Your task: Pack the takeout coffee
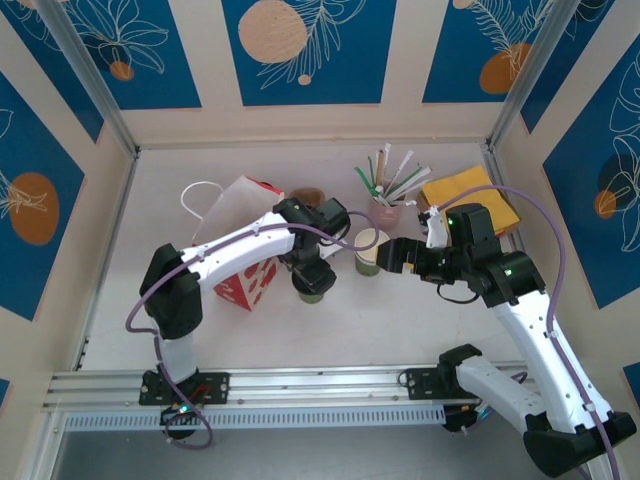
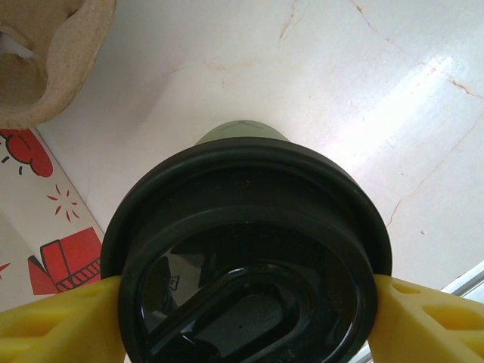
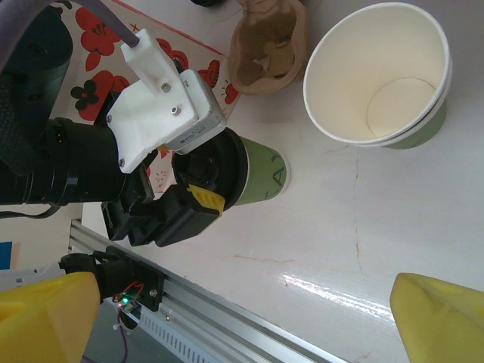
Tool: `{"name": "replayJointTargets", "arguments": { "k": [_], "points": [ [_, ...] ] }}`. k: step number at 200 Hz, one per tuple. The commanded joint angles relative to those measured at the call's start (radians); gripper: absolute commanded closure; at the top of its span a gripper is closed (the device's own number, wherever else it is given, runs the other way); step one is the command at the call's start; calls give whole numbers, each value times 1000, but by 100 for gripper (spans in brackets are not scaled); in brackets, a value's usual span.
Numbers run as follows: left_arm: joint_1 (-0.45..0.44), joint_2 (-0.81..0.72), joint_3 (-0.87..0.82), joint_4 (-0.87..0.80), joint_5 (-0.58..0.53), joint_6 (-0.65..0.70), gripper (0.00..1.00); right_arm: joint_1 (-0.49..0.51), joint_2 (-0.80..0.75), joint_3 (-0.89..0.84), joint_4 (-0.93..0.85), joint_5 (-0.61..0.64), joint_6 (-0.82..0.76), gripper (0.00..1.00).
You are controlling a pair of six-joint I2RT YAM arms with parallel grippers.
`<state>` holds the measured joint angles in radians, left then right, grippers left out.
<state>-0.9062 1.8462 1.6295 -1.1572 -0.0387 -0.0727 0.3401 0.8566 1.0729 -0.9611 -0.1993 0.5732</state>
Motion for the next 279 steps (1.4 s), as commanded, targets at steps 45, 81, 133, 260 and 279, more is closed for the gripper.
{"name": "replayJointTargets", "arguments": {
  "k": [45,81,133,260,279],
  "points": [
    [0,-22,-10,-4,-14,-4,24,3,3,-7,-4,-22,-10,1],
    [0,-22,-13,-2,-13,-2,26,3,3,-10,-2,-21,-8,1],
    [1,-24,-26,9,-12,-7,26,2,4,-4,-5,-22,-9,1],
    [3,-15,-31,5,-12,-3,30,3,1,-10,-2,-20,-8,1],
    [3,-13,-34,4,-13,-3,31,3,2,-8,-2,-20,-9,1]
  ]
}}
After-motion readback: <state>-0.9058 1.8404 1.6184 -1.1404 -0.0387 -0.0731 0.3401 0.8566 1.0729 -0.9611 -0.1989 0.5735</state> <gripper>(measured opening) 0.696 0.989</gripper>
